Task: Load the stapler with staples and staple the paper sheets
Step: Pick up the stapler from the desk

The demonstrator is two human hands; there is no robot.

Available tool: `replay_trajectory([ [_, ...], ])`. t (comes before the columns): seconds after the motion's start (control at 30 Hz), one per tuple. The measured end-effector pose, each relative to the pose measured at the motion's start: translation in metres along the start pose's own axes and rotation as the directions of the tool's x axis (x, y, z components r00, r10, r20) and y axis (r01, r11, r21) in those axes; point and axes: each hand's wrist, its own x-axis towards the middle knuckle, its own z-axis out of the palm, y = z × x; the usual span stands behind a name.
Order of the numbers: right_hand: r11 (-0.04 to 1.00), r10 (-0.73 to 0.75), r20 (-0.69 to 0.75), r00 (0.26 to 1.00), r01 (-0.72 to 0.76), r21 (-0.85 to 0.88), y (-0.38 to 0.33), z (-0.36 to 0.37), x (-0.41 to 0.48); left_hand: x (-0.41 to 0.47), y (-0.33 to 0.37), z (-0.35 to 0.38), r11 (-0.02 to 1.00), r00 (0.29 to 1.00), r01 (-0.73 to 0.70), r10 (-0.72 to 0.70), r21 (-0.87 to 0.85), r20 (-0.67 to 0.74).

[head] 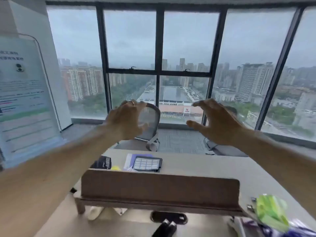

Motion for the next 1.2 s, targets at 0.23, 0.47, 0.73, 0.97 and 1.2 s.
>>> replay_trajectory([
  [0.23,0.999,-0.002,0.173,0.985,-0.003,0.032,0.037,0.165,-0.081,-0.077,0.019,0.162,1.000,0.987,-0.005,0.008,-0.019,0.160],
  [0.47,0.994,0.066,0.264,0.962,-0.087,0.068,0.054,0.290,-0.167,-0.166,0.012,0.291,0.999,0.957,0.017,-0.008,-0.029,0.291],
  [0.73,0.994,0.079,0.262,0.962,-0.097,0.057,0.055,0.383,-0.277,-0.274,0.010,0.382,0.999,0.957,0.017,-0.007,-0.032,0.288],
  [0.97,0.997,0.081,0.177,0.981,-0.081,-0.011,0.028,0.399,-0.395,-0.383,0.032,0.403,0.992,0.986,0.012,0.009,-0.124,0.167],
  [1.2,0.996,0.084,0.266,0.960,-0.090,0.011,0.015,0.436,-0.444,-0.462,0.028,0.433,0.992,0.967,0.016,0.017,-0.127,0.254],
])
